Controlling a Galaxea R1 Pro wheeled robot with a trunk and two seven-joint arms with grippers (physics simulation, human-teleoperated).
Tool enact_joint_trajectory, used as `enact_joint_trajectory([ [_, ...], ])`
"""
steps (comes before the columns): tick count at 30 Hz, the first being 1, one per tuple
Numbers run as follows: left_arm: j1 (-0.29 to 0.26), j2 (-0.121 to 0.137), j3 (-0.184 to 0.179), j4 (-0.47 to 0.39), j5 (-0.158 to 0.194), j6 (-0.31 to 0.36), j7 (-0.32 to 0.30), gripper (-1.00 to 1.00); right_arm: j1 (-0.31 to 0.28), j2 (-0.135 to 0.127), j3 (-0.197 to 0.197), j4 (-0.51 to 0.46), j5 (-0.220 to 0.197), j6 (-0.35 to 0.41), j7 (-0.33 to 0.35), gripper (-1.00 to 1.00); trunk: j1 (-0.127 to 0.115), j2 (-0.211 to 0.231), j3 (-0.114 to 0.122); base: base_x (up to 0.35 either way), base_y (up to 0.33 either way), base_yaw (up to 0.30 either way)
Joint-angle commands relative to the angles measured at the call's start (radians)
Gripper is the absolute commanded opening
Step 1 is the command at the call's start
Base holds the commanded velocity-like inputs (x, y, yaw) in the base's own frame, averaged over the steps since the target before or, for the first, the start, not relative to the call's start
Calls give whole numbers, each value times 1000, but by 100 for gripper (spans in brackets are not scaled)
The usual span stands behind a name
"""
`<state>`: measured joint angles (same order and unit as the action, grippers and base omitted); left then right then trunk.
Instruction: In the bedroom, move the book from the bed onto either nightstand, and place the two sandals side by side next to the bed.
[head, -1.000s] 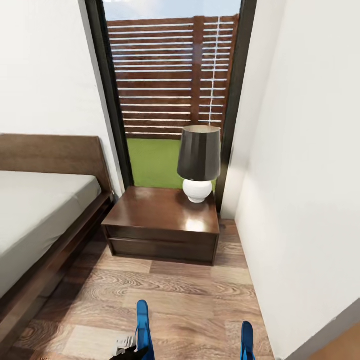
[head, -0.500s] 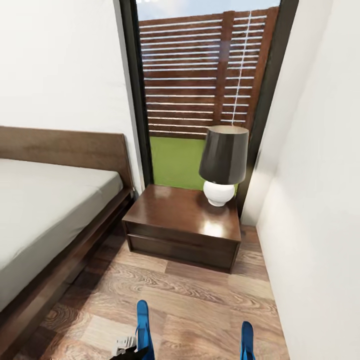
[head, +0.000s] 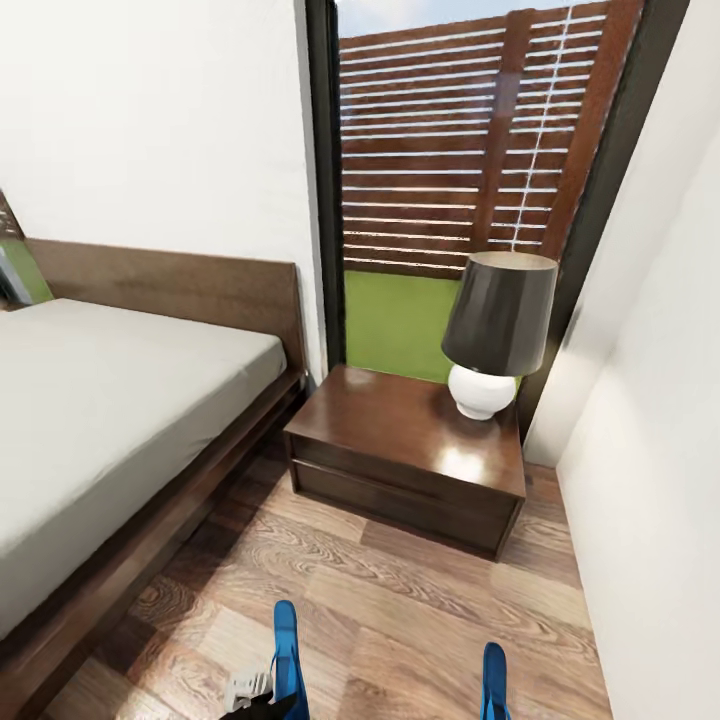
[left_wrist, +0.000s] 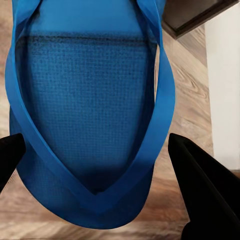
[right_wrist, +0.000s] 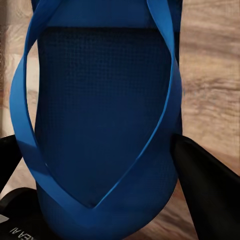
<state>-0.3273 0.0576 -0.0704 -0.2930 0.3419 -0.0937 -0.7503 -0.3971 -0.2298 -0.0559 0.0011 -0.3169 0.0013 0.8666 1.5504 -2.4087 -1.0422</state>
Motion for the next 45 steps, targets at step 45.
enact_joint_trajectory([
  [45,-1,1,-6,2,3,-9,-1,-100,0,0,-5,0,2,0,2,-100,0,0,-22,18,0,272],
])
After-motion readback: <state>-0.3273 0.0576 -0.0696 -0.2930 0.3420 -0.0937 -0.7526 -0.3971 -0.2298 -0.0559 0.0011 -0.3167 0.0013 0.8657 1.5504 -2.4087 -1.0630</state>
